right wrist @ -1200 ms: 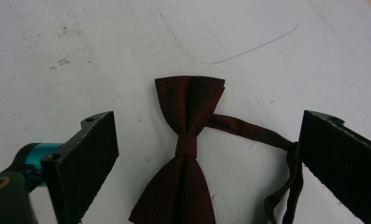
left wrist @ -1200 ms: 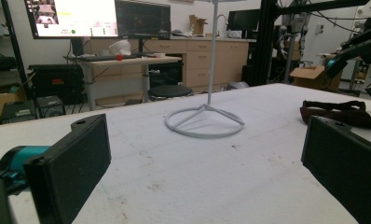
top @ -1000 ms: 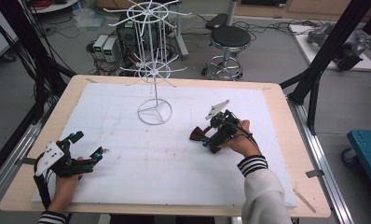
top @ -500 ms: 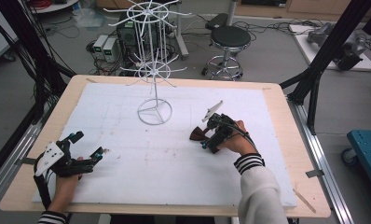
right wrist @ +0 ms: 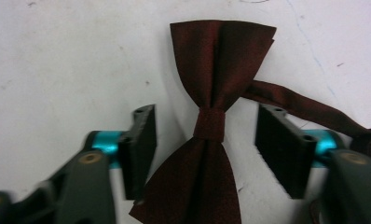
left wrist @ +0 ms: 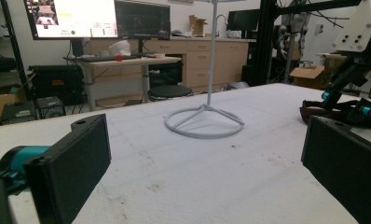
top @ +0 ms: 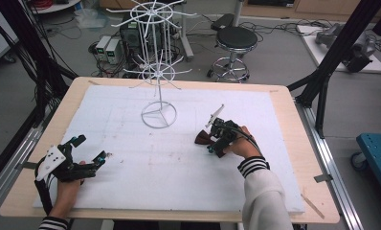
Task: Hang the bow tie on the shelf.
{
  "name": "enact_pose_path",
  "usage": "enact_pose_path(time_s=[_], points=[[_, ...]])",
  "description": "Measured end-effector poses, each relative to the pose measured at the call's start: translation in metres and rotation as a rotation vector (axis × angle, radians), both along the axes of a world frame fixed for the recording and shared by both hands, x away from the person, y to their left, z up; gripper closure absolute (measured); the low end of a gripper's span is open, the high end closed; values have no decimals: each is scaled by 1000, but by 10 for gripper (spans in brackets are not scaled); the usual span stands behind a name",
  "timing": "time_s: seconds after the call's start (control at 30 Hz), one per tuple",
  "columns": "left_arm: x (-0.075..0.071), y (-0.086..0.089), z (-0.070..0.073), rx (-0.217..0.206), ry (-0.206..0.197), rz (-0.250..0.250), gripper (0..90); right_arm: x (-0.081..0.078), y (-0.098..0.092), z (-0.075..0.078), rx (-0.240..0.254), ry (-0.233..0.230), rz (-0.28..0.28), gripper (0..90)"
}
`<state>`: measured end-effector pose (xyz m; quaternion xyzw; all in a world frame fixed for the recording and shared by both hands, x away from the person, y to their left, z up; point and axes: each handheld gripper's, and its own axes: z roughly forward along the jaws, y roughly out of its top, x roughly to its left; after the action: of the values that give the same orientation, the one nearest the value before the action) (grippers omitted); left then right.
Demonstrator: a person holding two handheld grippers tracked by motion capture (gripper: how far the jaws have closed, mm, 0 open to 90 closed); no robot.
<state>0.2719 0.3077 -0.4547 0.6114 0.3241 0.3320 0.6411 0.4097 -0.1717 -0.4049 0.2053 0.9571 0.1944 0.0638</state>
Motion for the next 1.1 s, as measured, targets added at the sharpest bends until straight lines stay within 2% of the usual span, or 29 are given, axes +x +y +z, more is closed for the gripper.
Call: enact_pose_path(time_s=[0.1,0.17,0.2,0.23,0.27,0.37,0.53,0.83,0.9,1.07,1.1], points=[[0,0,0,0,0,0,17,0,1,-1,1,4,1,471],[0,0,0,0,0,0,17,0,1,-1,3,15,9,571],[0,0,0,0,0,-1,17,0,1,-1,3,15,9,571],[0,0,0,0,0,0,18,0,1,0,-6,20,11,645],[0,0,0,0,0,0,17,0,1,0,-6,20,11,645],[0,0,0,0,0,0,17,1,1,0,-10,33,10,757],[0,0,0,1,1,0,17,1,3,0,-27,31,12,776],[0,0,0,-3,1,-1,17,0,-1,7,18,7,-4,776],[0,0,0,-1,1,-1,17,-1,-2,10,46,12,-11,776],[0,0,0,-4,2,0,17,-3,-2,16,108,-17,-35,776],[0,0,0,-4,1,0,17,-4,-3,20,151,-21,-52,776]])
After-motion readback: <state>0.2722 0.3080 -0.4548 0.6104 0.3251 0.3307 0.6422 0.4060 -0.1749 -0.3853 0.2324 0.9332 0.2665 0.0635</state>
